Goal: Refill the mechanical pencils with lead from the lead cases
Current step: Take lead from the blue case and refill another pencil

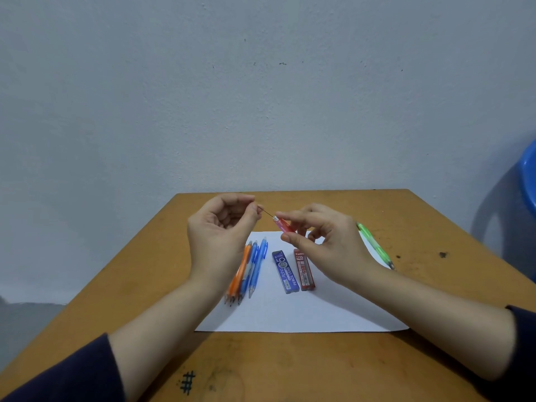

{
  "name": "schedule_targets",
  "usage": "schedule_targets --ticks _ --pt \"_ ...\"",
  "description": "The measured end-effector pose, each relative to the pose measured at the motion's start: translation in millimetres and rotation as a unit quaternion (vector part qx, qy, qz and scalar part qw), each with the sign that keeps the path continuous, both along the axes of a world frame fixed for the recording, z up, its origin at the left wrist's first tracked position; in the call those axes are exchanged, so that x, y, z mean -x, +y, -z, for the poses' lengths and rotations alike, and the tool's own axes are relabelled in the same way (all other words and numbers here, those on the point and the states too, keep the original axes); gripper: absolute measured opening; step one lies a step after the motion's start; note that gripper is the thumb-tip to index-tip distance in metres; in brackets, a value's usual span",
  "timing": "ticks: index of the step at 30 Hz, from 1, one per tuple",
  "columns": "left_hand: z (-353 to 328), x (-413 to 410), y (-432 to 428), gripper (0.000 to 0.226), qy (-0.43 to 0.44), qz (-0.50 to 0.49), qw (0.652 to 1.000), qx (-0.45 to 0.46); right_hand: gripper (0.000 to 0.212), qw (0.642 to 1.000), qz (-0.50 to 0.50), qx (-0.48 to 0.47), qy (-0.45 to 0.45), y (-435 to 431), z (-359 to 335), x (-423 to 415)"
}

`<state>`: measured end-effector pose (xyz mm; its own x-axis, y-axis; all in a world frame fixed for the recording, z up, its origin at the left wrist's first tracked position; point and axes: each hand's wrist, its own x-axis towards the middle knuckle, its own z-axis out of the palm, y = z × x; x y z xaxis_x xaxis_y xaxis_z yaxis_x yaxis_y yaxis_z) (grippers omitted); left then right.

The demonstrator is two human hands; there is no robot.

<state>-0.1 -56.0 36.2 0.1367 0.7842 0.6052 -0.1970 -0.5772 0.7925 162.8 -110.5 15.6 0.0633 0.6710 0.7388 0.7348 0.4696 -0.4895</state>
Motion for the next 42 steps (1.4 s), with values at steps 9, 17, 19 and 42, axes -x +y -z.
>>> schedule_targets --ticks 9,17,19,42 --pt "-0.7 -1.2 0.7 0.008 -0.007 0.012 1.0 0.017 0.039 1.0 0.001 0.0 0.004 -0.4 0.3 -0.2" --pt "-1.9 -0.9 -0.1 0.008 -0.018 0.022 0.999 0.021 0.04 1.0 0.004 -0.001 -0.013 2.8 4.6 0.0" --pt "-1.7 -1.1 -0.4 0.008 -0.015 0.02 1.0 0.017 0.041 1.0 0.005 -0.005 -0.017 3.0 5.3 -0.5" --pt "-2.0 0.3 -1.1 0.008 -0.015 0.009 1.0 -0.016 0.029 0.998 0.0 -0.056 -0.039 -0.6 1.3 1.1"
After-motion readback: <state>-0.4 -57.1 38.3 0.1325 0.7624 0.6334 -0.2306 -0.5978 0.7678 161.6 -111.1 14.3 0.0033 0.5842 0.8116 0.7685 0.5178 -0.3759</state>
